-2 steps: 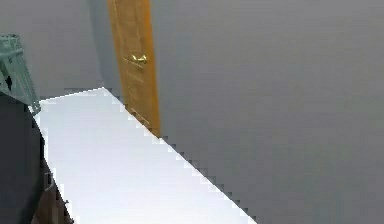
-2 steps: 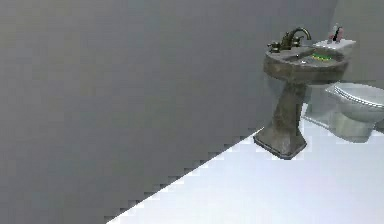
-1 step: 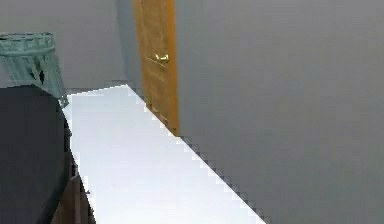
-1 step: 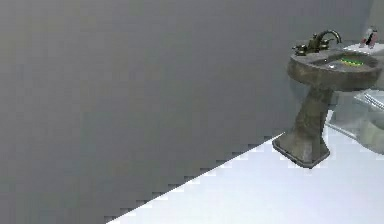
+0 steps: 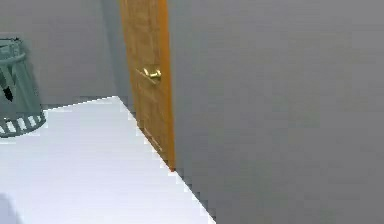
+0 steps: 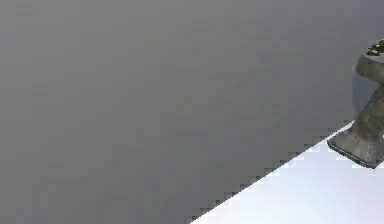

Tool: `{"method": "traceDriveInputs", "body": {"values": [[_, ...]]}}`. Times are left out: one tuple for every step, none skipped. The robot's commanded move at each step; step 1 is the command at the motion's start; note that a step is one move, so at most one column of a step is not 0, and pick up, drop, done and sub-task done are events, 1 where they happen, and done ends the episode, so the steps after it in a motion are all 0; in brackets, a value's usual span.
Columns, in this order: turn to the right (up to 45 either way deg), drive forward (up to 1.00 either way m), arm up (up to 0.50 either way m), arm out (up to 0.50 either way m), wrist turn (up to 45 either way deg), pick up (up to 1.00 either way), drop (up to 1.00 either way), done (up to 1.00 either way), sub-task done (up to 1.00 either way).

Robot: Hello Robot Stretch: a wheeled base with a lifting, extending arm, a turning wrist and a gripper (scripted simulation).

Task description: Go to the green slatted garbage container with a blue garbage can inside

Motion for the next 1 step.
{"method": "traceDriveInputs", "body": {"values": [[-30.0, 0.0, 0.0, 0.0, 0.0, 0.0, 0.0, 0.0, 0.0]]}}
